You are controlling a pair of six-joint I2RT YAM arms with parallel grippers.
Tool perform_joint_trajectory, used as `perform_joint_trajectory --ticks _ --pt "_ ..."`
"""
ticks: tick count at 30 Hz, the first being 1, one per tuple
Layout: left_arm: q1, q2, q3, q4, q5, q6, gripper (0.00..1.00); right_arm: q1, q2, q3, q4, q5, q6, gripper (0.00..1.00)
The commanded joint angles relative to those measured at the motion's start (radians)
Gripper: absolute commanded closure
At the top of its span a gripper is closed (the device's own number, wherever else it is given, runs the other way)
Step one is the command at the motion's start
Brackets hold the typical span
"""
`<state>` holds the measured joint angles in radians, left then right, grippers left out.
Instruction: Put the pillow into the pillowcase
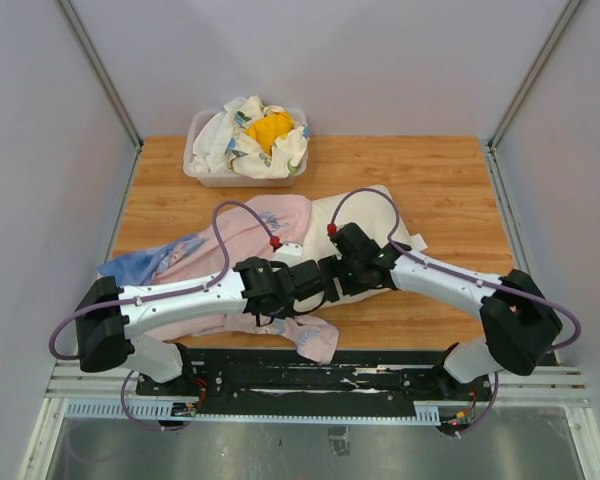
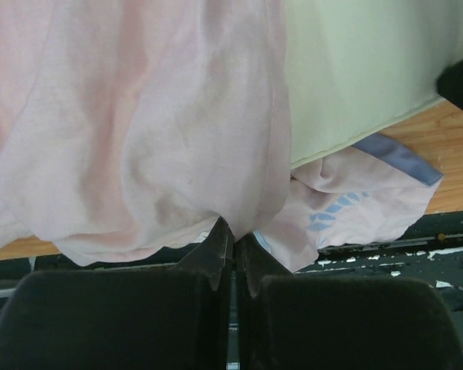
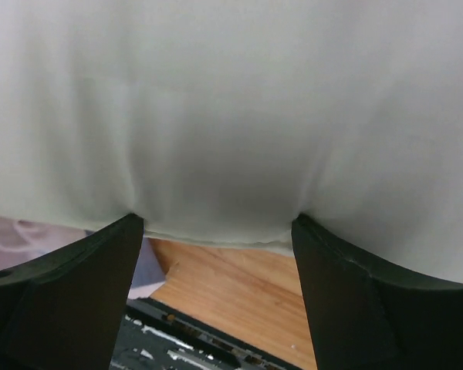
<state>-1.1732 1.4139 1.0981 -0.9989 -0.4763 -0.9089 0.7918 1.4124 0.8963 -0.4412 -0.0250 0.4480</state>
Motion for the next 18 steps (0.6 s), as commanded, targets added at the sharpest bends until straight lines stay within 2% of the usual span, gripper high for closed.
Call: perform_joint_trajectory --ticks 1,4,6,10,13,18 --pt "-0.008 -0.01 -0.013 0.066 0.014 0.006 1.0 0.032 0.132 0.004 0.05 0.081 -0.013 0.2" --pt "-0.007 -0.011 -0.02 0.074 0.02 0.009 1.0 0.033 0.224 0.017 0.092 0.065 -0.012 0.23" --pt "-0.007 -0.01 -0.024 0.08 0.024 0.01 1.0 0.032 0.285 0.031 0.111 0.048 -0.014 0.32" --pt "-0.007 -0.01 -0.027 0.087 0.03 0.011 1.0 0.041 0.35 0.037 0.136 0.025 0.001 0.75" --pt "-0.006 -0.009 -0.03 0.089 0.03 0.011 1.0 0.049 0.347 0.033 0.131 0.031 0.006 0.97" --pt "-0.007 -0.007 -0.04 0.103 0.04 0.017 1.0 0.054 0.234 0.034 0.079 -0.003 0.014 0.99"
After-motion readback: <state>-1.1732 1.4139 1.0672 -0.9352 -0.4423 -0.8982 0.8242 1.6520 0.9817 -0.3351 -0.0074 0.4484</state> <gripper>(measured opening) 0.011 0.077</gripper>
